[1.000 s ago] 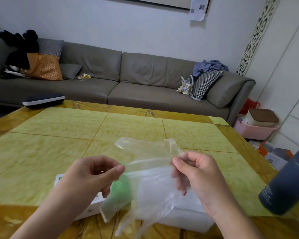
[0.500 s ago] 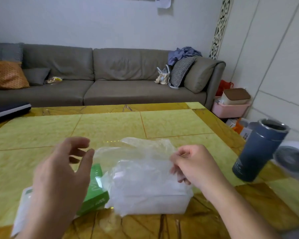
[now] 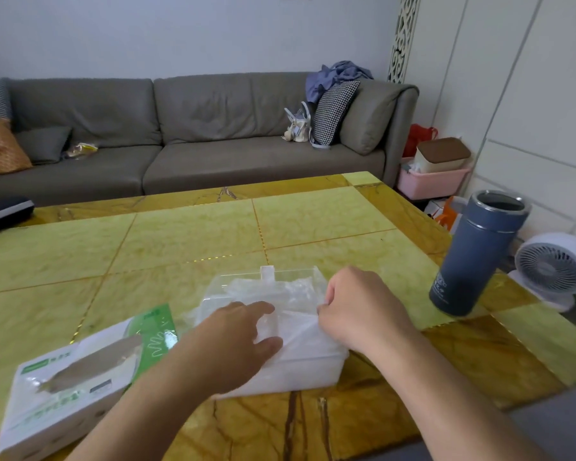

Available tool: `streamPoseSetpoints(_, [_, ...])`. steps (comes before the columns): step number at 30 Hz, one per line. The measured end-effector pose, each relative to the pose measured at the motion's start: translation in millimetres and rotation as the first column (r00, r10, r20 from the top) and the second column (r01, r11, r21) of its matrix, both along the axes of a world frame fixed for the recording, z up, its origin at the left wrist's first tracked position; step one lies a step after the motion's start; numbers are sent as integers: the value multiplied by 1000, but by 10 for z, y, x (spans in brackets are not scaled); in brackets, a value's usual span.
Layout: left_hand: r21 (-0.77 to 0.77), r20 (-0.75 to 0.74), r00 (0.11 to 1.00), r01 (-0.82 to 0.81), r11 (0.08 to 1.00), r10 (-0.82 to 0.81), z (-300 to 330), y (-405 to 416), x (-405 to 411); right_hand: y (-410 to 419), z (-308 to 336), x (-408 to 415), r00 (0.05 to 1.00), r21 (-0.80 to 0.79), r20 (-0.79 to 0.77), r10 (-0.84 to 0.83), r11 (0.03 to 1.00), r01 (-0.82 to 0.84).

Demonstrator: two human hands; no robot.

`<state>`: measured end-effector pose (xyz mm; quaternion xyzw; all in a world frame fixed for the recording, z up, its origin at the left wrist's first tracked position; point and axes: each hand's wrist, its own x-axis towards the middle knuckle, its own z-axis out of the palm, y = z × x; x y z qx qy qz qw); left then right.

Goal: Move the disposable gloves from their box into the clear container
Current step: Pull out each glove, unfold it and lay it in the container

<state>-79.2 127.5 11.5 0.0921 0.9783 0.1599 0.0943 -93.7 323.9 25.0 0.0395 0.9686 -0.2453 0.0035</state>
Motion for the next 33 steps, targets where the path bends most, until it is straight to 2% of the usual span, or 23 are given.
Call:
streamPoseSetpoints(3, [-17, 87, 996, 16, 1000, -15, 65, -68, -101, -35, 138, 67, 999, 87, -5, 40, 995, -39])
streamPoseSetpoints(7, [-86, 146, 989, 20, 996, -7, 80, -32, -172, -88, 173, 105, 1000, 157, 13, 1, 988, -3])
streamPoseSetpoints(9, [-102, 152, 988, 20, 995, -4, 40, 24, -208, -138, 202, 124, 999, 208, -45, 23, 978, -13])
streamPoseSetpoints(11, [-127, 141, 990, 21, 992, -2, 16, 71, -247, -204, 240, 138, 979, 257, -150, 138, 962, -96])
streamPoseSetpoints(14, [-193, 90, 994, 78, 978, -61, 25, 126, -286, -367, 241, 194, 920, 159, -165, 355, 930, -331])
streamPoseSetpoints(16, [-204, 101, 990, 113, 972, -94, 37, 150, -283, -403, 135, 165, 922, 140, -98, 375, 922, -360])
streamPoseSetpoints(19, [-151, 126, 985, 132, 980, -114, 26, 103, -269, -346, 78, 132, 921, 235, 109, 374, 890, -390])
streamPoseSetpoints(22, [-119, 184, 974, 157, 980, -134, 52, -4, -268, -354, 105, 108, 918, 287, 200, 341, 876, -388])
streamPoseSetpoints(25, [-209, 201, 966, 208, 956, -166, 130, -31, -246, -442, 112, 19, 905, 332, 311, 292, 859, -391])
streamPoseSetpoints(29, [-381, 176, 978, 173, 908, -112, 150, 32, -250, -560, 125, -201, 804, 384, 536, 258, 774, -504])
streamPoseSetpoints(33, [-402, 176, 980, 160, 902, -95, 86, 114, -249, -588, 139, -268, 697, 336, 657, 288, 715, -613])
